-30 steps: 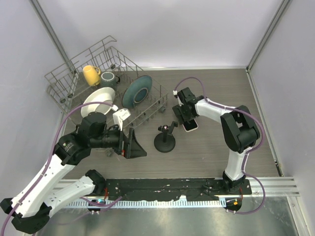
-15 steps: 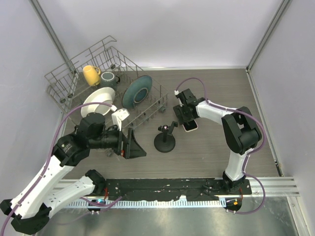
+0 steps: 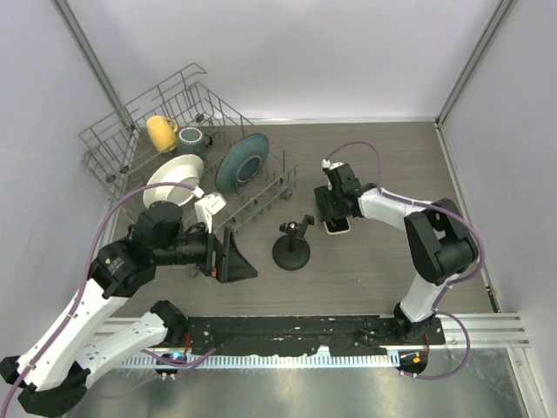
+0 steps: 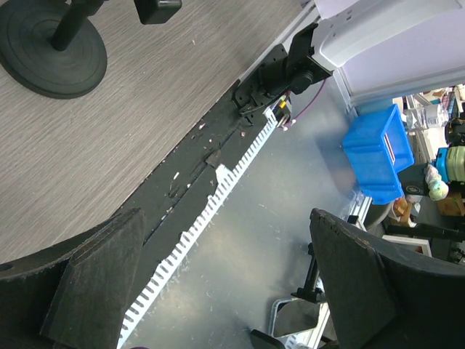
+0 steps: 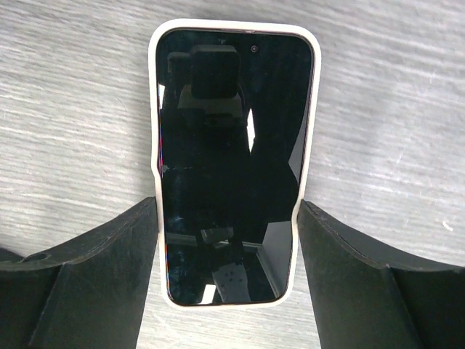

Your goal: Place the phone on the phone stand

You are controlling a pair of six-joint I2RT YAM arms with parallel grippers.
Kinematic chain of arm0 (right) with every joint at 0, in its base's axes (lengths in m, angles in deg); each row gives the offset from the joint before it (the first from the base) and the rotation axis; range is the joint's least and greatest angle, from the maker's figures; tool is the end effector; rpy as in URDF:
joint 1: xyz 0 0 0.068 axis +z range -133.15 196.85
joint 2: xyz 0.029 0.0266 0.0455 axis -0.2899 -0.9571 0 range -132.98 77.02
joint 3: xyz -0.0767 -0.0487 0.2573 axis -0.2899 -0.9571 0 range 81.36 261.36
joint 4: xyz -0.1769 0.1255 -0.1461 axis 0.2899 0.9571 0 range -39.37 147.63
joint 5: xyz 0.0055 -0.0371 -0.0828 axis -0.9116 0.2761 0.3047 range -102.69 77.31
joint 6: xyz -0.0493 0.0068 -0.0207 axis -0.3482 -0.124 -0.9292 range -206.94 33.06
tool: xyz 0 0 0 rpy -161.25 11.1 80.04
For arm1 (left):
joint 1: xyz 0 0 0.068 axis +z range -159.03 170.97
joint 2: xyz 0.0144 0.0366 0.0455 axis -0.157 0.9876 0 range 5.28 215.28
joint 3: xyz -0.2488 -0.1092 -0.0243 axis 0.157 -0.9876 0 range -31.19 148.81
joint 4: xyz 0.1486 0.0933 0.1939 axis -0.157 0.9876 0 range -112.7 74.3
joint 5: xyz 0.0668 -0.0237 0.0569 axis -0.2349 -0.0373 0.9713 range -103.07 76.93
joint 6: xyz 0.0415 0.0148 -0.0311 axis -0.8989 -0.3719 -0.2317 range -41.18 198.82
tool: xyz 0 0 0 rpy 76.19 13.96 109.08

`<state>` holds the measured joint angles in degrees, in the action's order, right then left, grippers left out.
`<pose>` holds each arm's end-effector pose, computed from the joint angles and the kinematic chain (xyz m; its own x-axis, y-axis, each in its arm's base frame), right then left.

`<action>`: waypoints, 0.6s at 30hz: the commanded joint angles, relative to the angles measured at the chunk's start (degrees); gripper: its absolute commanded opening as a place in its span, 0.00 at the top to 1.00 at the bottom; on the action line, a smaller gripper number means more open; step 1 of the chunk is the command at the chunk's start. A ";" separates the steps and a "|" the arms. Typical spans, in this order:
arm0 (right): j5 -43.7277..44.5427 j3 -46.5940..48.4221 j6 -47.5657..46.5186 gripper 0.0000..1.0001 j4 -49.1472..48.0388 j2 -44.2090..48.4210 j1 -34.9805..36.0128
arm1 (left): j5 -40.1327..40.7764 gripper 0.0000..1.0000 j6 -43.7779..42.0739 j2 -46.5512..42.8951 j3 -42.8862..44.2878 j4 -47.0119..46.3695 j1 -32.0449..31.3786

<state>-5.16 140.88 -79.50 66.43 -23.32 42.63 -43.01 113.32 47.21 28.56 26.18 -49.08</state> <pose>0.3192 0.1490 0.1673 -0.7930 -0.2405 -0.5598 -0.2659 0.9633 -0.0372 0.0868 -0.0961 0.3678 -0.8268 0.0536 -0.5599 0.5053 0.5080 -0.6975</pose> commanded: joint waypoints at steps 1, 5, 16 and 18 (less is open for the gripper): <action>-2.43 -3.89 5.38 0.99 -2.77 5.76 -1.96 | -0.04 0.00 0.48 -0.27 0.02 -1.24 -0.03; -1.30 -3.28 5.39 0.99 -1.03 7.69 -2.05 | -0.30 0.00 0.39 -0.10 0.02 -1.51 -0.03; -0.49 -2.32 5.92 0.99 1.33 11.05 -2.14 | -1.09 0.00 0.22 0.52 -0.68 -2.39 0.06; -1.81 -1.00 4.60 0.78 2.48 9.90 -2.23 | -1.09 0.00 0.22 0.43 -0.60 -2.39 -0.02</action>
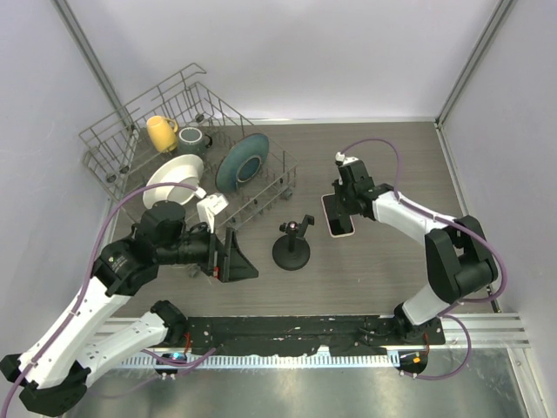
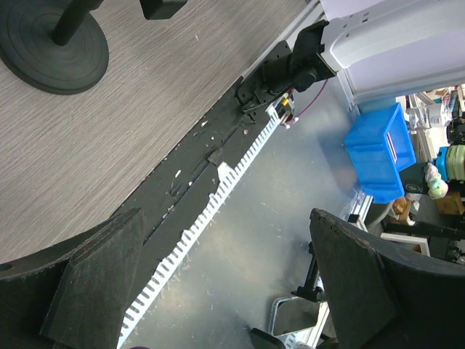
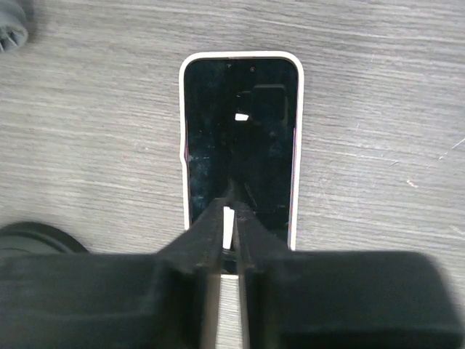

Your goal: Place the phone on the phone stand

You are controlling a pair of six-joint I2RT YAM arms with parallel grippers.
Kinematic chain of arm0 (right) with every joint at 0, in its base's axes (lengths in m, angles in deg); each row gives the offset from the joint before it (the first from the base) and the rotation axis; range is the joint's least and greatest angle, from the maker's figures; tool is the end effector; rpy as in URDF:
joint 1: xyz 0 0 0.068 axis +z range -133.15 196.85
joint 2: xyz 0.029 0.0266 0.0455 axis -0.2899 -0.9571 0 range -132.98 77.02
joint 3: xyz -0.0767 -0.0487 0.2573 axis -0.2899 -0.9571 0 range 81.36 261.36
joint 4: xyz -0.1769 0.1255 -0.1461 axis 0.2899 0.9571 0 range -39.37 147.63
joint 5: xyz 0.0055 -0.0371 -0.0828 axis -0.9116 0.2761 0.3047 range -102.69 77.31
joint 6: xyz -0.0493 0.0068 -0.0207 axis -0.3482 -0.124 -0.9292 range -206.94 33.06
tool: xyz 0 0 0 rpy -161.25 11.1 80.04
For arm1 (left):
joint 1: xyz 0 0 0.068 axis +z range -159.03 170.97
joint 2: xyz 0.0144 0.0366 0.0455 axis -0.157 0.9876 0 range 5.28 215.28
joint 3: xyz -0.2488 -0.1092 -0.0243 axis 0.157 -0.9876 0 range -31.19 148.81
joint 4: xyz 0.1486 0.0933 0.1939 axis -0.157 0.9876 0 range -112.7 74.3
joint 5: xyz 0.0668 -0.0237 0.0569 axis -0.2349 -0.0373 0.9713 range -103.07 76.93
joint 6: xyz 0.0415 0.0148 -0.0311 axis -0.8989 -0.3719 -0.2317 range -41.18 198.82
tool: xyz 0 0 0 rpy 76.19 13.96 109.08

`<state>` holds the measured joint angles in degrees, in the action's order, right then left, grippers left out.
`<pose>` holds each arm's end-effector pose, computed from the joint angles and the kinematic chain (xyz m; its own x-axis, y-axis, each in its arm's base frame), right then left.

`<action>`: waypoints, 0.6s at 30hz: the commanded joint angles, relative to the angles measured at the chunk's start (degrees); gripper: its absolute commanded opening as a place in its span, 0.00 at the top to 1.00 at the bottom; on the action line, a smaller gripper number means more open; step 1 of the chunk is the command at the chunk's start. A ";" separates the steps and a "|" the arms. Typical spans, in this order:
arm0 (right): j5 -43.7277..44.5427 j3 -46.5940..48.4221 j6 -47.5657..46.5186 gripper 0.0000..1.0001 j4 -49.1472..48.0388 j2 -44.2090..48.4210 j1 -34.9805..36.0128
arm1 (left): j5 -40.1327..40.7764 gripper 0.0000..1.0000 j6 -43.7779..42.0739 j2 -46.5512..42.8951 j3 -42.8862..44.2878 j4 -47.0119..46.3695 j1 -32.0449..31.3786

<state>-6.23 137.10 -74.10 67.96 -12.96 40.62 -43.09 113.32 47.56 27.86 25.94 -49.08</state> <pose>0.2984 0.1270 0.2037 -0.7737 -0.0996 -0.6257 -0.1689 0.9842 0.0523 0.0889 -0.0979 0.3638 -0.8330 0.0593 -0.5501 0.4980 0.5134 -0.6988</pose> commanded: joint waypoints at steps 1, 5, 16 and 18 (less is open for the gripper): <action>-1.35 4.18 -1.58 0.57 1.83 -1.77 -0.21 | -1.00 0.00 0.13 0.08 0.02 -2.15 -0.03; 1.36 8.85 -2.73 0.15 5.97 -4.94 -0.30 | -0.92 0.00 0.04 0.26 -0.16 -1.89 -0.03; -9.43 9.82 -6.86 0.14 3.51 -10.04 -6.72 | -0.30 0.00 -1.01 0.08 0.72 -0.39 -0.03; -12.50 9.56 -7.56 0.14 2.90 -10.92 -6.89 | -0.39 0.00 -1.10 0.17 0.63 -0.39 -0.03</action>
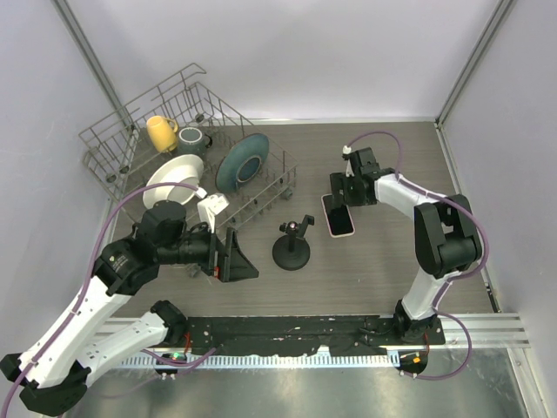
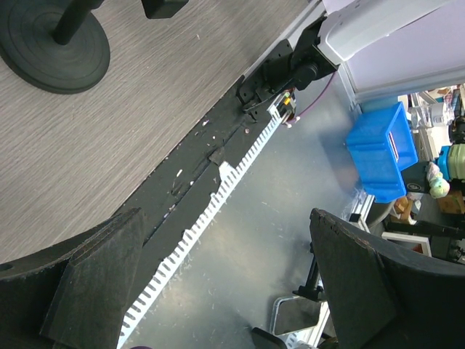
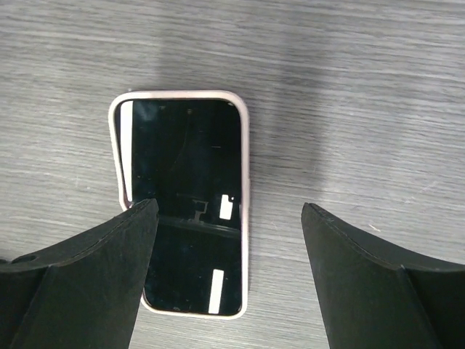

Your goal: Place the phone on the phone stand

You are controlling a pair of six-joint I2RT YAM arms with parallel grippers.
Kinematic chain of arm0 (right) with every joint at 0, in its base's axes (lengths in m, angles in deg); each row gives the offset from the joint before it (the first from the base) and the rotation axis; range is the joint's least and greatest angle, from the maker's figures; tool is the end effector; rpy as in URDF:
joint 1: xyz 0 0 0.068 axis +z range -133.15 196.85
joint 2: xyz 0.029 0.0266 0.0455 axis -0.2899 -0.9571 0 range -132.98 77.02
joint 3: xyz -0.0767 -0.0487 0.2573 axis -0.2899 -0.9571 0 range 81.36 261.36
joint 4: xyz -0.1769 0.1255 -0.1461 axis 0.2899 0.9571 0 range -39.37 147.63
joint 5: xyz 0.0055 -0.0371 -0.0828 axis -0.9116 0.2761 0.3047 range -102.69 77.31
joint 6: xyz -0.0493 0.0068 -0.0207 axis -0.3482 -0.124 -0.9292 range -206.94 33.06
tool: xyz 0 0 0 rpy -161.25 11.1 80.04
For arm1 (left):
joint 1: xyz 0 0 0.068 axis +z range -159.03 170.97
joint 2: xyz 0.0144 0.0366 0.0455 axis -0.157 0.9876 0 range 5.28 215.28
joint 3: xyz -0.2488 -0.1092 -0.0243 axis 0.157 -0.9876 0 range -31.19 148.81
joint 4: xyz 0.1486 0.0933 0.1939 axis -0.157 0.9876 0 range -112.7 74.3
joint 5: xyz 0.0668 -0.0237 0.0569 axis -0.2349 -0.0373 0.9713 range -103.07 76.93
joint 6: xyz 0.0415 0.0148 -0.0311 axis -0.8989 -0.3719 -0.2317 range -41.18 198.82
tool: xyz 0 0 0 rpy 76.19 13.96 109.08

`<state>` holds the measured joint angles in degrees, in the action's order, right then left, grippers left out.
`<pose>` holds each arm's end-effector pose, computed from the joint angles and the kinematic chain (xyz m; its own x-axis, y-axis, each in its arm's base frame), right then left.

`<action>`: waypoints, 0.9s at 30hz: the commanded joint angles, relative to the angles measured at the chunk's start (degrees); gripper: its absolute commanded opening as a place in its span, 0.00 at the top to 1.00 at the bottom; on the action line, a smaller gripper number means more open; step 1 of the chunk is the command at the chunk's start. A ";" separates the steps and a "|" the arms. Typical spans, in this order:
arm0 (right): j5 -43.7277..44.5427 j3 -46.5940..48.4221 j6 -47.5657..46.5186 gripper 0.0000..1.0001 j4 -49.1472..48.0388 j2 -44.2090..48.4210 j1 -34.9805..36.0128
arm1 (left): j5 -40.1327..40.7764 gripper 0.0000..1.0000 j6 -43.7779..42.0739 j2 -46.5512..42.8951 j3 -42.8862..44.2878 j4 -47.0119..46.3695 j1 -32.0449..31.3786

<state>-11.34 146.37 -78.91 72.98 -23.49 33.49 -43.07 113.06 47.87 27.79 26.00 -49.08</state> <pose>0.3460 0.1025 0.1870 -0.8415 -0.1058 -0.5298 -0.1584 0.9859 0.0547 0.0899 -0.0987 0.3627 -0.8339 0.0642 -0.5481 0.4976 0.5168 -0.6966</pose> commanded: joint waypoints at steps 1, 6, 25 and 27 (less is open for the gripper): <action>-7.93 0.20 -3.11 0.15 -2.13 -0.65 0.23 | -0.59 0.00 -0.84 0.12 0.78 -0.28 -0.03; -10.57 -0.85 -2.23 0.15 -3.71 -1.79 0.23 | -0.50 0.00 -0.84 0.22 0.70 -0.37 -0.03; 2.96 0.90 1.54 0.14 -0.21 -3.46 6.73 | -0.76 0.00 -0.05 0.65 0.17 -1.69 -0.03; 6.19 2.04 1.90 0.14 1.63 -4.43 7.96 | -0.68 0.00 0.04 0.74 0.26 -1.51 -0.03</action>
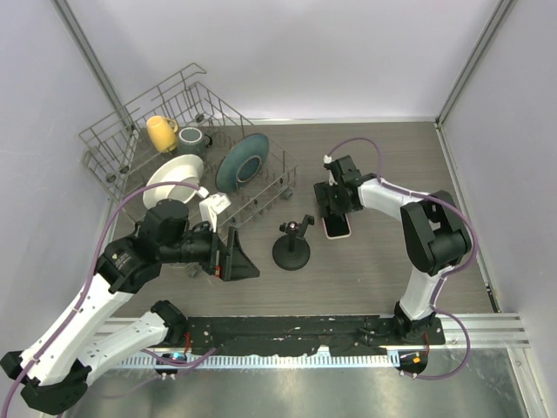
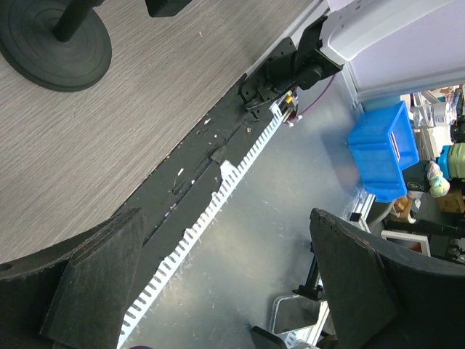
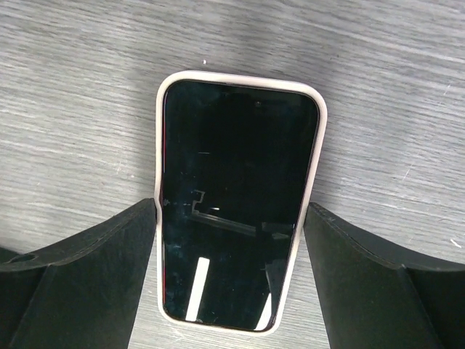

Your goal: Place the phone on the phone stand

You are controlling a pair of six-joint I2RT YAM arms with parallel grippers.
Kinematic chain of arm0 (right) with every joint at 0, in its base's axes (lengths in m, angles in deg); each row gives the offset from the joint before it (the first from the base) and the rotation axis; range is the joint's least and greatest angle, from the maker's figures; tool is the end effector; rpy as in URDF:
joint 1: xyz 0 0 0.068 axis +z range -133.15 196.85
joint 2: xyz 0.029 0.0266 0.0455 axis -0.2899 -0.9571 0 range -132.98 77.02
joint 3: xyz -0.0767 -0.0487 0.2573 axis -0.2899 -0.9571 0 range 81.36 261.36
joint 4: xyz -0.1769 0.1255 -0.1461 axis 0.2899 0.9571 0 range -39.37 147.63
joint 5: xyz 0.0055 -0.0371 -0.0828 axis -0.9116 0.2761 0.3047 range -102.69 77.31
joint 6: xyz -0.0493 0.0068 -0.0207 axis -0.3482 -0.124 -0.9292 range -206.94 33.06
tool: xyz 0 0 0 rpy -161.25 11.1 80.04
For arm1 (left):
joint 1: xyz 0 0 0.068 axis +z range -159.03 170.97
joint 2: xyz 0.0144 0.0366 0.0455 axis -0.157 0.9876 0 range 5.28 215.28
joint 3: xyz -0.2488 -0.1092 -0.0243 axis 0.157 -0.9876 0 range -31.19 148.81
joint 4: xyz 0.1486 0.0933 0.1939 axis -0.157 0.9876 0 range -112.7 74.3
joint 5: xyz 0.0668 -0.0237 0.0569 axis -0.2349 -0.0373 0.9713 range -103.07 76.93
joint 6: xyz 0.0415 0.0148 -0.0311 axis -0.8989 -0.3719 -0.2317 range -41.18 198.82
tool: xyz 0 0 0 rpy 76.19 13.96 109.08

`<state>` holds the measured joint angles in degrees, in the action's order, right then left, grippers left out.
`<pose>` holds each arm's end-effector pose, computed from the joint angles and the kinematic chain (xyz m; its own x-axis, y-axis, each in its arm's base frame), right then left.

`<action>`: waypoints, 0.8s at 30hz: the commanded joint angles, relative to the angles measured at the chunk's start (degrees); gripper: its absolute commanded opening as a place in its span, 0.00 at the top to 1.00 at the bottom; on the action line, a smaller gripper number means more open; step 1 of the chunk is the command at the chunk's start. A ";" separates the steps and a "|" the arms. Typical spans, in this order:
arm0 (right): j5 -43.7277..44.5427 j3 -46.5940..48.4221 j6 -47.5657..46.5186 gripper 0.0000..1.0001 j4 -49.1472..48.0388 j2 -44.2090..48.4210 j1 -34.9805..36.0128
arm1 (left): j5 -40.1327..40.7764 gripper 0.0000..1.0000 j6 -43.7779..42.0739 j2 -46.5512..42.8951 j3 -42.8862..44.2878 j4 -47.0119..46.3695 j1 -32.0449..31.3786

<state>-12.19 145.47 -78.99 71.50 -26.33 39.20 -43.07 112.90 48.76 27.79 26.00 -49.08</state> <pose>0.3362 0.1379 0.1669 -0.8461 -0.1984 -0.4947 -0.2618 0.9631 0.0615 0.0929 -0.1012 0.3610 -0.8390 0.0711 -0.5394 0.4917 0.5236 -0.6958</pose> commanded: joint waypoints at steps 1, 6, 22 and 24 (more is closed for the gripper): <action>8.20 3.20 2.42 0.14 3.57 -2.29 2.78 | -0.50 0.00 0.19 -0.33 0.26 -1.42 -0.03; 14.27 5.57 3.65 0.14 8.13 -5.19 5.25 | -0.32 0.00 0.37 -0.68 0.26 -1.34 0.06; 4.34 3.38 3.40 0.76 4.89 -8.53 3.58 | 0.29 0.00 0.10 -0.94 0.43 -0.37 -0.03; 5.13 2.95 2.96 0.90 4.19 -7.23 3.58 | 0.12 0.00 0.02 -0.68 0.43 -0.46 0.06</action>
<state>-5.99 151.62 -75.78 77.03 -31.36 42.74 -42.81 113.08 48.59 27.79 26.03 -49.08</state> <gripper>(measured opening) 0.815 0.996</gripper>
